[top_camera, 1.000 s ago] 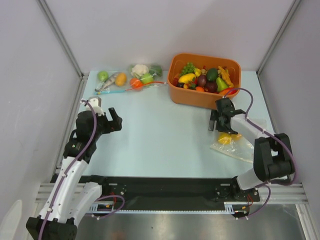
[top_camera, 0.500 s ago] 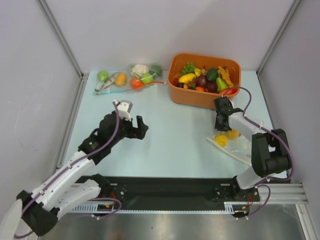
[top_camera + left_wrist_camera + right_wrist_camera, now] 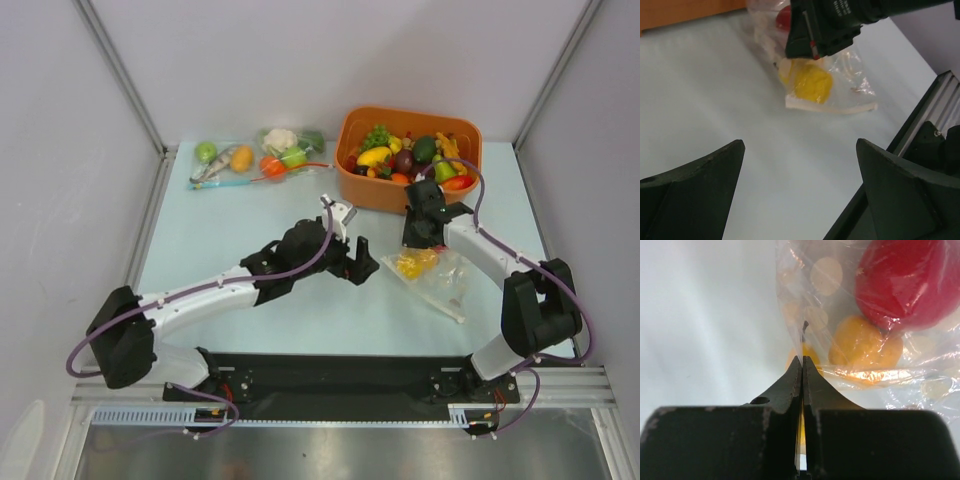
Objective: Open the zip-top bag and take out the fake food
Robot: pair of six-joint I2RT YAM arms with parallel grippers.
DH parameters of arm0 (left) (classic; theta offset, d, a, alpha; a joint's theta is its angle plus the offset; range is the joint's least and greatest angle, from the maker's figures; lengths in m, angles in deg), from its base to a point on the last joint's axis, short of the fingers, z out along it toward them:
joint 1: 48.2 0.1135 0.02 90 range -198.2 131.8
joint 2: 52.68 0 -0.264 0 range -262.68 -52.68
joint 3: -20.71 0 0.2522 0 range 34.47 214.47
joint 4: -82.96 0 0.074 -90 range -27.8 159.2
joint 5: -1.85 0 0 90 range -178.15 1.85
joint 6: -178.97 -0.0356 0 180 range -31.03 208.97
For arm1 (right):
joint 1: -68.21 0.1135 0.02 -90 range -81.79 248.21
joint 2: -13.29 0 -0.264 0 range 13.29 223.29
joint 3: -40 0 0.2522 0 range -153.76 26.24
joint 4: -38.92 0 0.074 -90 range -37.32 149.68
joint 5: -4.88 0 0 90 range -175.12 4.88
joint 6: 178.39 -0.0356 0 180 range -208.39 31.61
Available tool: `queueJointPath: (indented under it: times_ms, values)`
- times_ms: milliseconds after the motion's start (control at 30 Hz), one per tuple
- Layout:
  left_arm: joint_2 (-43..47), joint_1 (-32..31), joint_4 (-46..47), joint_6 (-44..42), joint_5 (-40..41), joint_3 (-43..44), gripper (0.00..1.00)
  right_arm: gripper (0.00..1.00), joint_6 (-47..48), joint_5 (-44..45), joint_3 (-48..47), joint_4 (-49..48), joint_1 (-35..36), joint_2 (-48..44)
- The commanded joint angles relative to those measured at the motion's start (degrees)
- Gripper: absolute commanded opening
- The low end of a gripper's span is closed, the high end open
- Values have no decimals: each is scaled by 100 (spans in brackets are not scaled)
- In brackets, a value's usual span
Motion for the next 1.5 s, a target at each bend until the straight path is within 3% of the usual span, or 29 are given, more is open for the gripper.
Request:
queueJointPath:
  times_ms: [0,200,533,733,833,867,1033,1133,1233,1333,1367,1467]
  values:
    - [-287,-14,784,268,-447,420,100,0,-287,-345,-375,52,201,-57]
    - [-937,-14,653,347,-501,780,100,0,-471,-635,-586,25,421,-48]
    - [-1298,-23,231,417,-289,895,99,0,-638,-1030,-587,-63,430,-250]
    - [-1649,-58,266,488,-597,1096,88,0,-665,-1119,-472,-89,439,-443]
    - [-1703,-67,231,487,-676,1132,65,0,-673,-1101,-402,-115,430,-549]
    - [-1694,-67,239,496,-685,1123,53,0,-673,-1075,-384,-115,439,-567]
    - [-1668,-67,248,549,-746,1114,19,0,-621,-1049,-288,-98,430,-611]
    - [-1659,-67,205,601,-852,1184,0,7,-551,-944,-270,-54,395,-646]
    - [-1624,-58,73,628,-835,1360,0,22,-445,-943,-244,-1,281,-760]
    - [-1580,38,-453,680,-694,1676,0,51,-314,-943,-156,25,-44,-1014]
    - [-1554,91,-707,750,-676,1747,0,65,-209,-969,-77,8,-210,-1128]
    - [-1431,433,-745,1251,-982,1783,0,80,29,-1022,72,-88,-431,-1603]
